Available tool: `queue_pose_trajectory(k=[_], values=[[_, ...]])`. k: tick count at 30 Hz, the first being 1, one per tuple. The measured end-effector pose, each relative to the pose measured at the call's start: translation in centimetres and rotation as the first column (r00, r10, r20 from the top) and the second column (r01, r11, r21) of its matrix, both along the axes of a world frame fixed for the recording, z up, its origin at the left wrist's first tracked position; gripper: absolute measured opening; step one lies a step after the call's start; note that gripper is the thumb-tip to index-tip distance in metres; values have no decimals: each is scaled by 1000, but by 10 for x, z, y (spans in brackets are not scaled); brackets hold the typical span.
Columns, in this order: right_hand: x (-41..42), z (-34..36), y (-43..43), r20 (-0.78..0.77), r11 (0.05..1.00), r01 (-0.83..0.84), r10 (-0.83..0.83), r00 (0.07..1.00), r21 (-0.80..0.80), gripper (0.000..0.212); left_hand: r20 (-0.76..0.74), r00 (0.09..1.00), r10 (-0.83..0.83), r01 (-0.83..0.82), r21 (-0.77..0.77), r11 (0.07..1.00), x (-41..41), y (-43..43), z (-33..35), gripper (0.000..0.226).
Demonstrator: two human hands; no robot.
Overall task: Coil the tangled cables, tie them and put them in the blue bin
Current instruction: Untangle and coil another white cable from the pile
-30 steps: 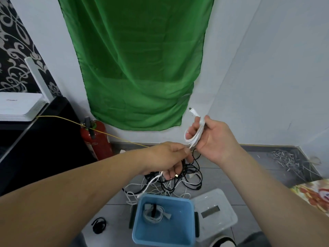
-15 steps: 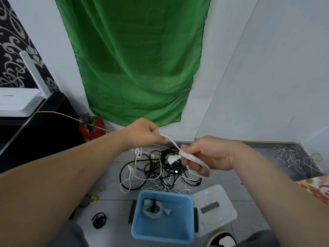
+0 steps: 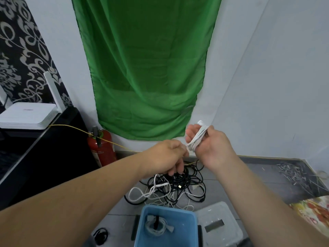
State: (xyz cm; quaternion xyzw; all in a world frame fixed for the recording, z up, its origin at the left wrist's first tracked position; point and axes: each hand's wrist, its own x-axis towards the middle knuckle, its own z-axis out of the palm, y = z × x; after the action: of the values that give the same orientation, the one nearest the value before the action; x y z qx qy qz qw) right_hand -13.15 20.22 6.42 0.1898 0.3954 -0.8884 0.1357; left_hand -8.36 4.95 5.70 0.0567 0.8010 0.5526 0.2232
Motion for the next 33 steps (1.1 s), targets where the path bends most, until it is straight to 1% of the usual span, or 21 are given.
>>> queue_pose_trajectory(k=[3, 5, 6, 7, 8, 9, 10, 11, 13, 15, 16, 17, 19, 21, 23, 24, 25, 28, 30, 31, 33], values=[[7, 15, 1, -35, 988, 44, -50, 998, -145, 44, 0, 997, -76, 76, -83, 994, 12, -12, 4, 36], [15, 26, 2, -58, 970, -14, 0, 998, -241, 39, 30, 991, -132, 135, -133, 982, 21, -24, 7, 36], [20, 30, 3, -78, 968, -79, 62, 995, -240, 37, 38, 988, -148, 152, -181, 972, 24, -31, 8, 37], [25, 35, 4, -106, 970, -158, 141, 984, -182, 36, 25, 987, -157, 159, -256, 953, 26, -37, 9, 38], [34, 39, 5, -135, 964, -252, 240, 961, -85, 36, -9, 986, -169, 155, -355, 922, 29, -44, 10, 39], [40, 43, 6, -158, 937, -349, 349, 924, 27, 37, -56, 979, -194, 148, -458, 877, 28, -51, 10, 41], [46, 45, 6, -161, 886, -444, 461, 873, 132, 40, -99, 969, -227, 139, -542, 829, 27, -57, 11, 41], [52, 47, 7, -139, 815, -534, 570, 810, 225, 43, -131, 960, -248, 124, -593, 795, 25, -62, 12, 41], [68, 47, 6, -48, 612, -681, 757, 651, 403, 46, -195, 945, -262, 91, -613, 784, 25, -74, 11, 34], [82, 45, 0, 90, 377, -735, 857, 508, 564, 47, -247, 938, -244, 58, -581, 812, 26, -81, 10, 22], [87, 43, -4, 159, 288, -739, 868, 470, 609, 47, -269, 935, -232, 39, -573, 819, 25, -82, 10, 19], [90, 40, -9, 209, 241, -734, 861, 463, 635, 47, -301, 925, -230, 10, -588, 809, 24, -81, 10, 18], [89, 33, -20, 272, 230, -718, 816, 510, 657, 47, -397, 885, -244, -80, -644, 761, 19, -77, 12, 19], [84, 28, -26, 307, 262, -701, 759, 574, 663, 49, -469, 852, -232, -174, -672, 720, 14, -72, 15, 30], [78, 21, -27, 337, 287, -684, 704, 625, 671, 52, -488, 845, -217, -239, -709, 664, 10, -70, 16, 47], [77, 18, -27, 341, 288, -669, 684, 644, 686, 52, -486, 850, -203, -258, -721, 643, 11, -70, 17, 53], [74, 14, -27, 335, 286, -642, 665, 667, 711, 53, -486, 854, -188, -267, -719, 642, 8, -68, 17, 55], [62, 4, -32, 275, 306, -512, 571, 773, 802, 54, -513, 848, -134, -295, -665, 686, 1, -60, 17, 45], [52, -2, -37, 201, 364, -397, 471, 859, 843, 51, -511, 854, -95, -294, -626, 722, -5, -49, 18, 39], [48, -3, -40, 155, 408, -337, 417, 895, 848, 49, -476, 877, -66, -267, -598, 756, -6, -45, 17, 40], [40, -5, -46, 89, 510, -241, 305, 948, 826, 43, -351, 936, -4, -180, -490, 853, -10, -38, 16, 41]])
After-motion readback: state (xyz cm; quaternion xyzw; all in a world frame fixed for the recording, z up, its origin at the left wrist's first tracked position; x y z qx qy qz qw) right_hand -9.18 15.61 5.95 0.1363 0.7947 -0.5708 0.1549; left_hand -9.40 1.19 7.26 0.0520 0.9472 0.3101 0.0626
